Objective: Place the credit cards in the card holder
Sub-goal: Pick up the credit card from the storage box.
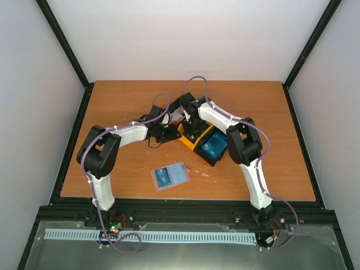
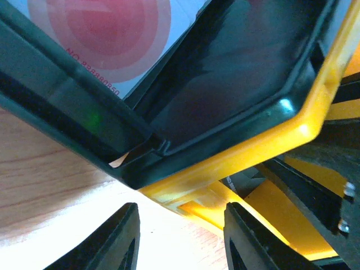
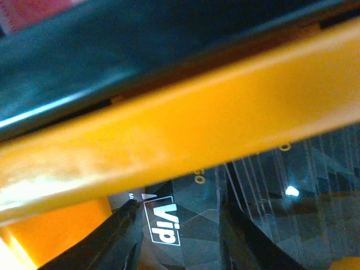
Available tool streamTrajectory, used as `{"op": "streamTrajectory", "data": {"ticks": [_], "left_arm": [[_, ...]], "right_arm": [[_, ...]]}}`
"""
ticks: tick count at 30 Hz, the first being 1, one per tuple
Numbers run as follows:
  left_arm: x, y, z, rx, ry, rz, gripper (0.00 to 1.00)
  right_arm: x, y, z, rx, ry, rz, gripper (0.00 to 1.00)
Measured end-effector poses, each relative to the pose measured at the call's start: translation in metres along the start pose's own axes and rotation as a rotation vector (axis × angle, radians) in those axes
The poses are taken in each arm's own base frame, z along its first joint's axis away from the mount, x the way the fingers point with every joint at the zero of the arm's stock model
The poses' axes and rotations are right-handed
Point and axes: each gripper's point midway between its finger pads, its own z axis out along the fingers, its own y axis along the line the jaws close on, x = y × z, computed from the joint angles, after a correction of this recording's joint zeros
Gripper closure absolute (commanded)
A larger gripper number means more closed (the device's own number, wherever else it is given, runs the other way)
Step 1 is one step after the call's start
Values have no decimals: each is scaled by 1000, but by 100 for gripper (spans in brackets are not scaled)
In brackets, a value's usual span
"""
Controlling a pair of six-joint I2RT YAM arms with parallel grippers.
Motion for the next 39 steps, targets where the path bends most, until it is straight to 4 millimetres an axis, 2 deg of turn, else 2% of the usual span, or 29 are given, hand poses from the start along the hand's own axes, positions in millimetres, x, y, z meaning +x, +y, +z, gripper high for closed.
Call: {"op": "streamTrajectory", "data": {"ticks": [4, 20, 26, 33, 39], "left_arm": [[1, 1, 1, -2, 4, -1, 57], [0, 1, 4, 0, 10, -2, 57], [1, 1, 4, 2, 13, -3, 58], [1, 1, 5, 6, 17, -3, 58], [1, 0, 5, 7, 17, -2, 58]], "right_arm": [[1, 8, 0, -45, 7, -1, 67], [-6, 20, -9, -151, -8, 15, 67], [-6, 25, -17, -201, -11, 22, 72], [1, 46, -35, -305, 3, 11, 71], [13, 49, -33, -322, 49, 12, 69]]}}
